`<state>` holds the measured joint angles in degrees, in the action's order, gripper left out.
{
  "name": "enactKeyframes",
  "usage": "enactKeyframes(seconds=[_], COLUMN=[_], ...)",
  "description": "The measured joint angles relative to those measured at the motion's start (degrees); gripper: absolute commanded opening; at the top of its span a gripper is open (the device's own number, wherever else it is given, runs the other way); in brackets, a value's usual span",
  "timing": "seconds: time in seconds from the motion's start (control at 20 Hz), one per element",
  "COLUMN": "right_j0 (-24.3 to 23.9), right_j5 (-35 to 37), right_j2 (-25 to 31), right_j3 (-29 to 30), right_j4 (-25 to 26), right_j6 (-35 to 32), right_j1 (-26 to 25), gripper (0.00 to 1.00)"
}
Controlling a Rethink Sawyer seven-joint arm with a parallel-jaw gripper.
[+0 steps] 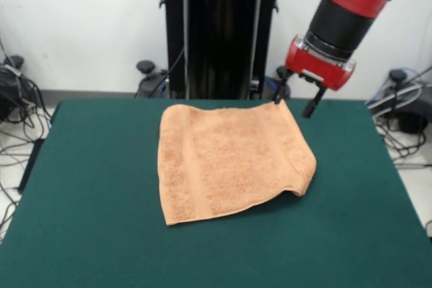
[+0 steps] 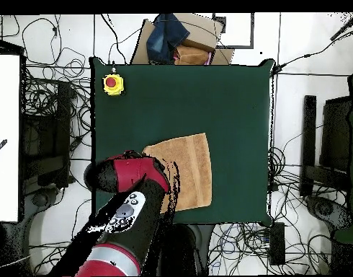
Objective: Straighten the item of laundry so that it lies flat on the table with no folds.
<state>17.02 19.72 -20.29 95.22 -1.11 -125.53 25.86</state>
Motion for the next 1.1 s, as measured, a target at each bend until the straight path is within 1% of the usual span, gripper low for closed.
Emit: enactKeyframes(seconds=[0.2, 0.45, 0.65, 0.95, 1.1], right_j0=[-1.09, -2.87, -2.6, -0.29, 2.81], right_j5=[0.21, 1.74, 3.29, 5.33, 6.1], right_j2=[0.85, 1.05, 1.05, 0.59, -0.71], right_j3=[-0.01, -0.07, -0.22, -1.0, -1.44], right_j4=[3.69, 11.24, 13.66, 16.46, 16.68], right_j6=[0.32, 0.42, 0.42, 0.42, 0.42], right_j1=[0.99, 3.36, 4.39, 5.42, 5.28], gripper=[1.0, 1.0, 1.0, 1.0, 1.0])
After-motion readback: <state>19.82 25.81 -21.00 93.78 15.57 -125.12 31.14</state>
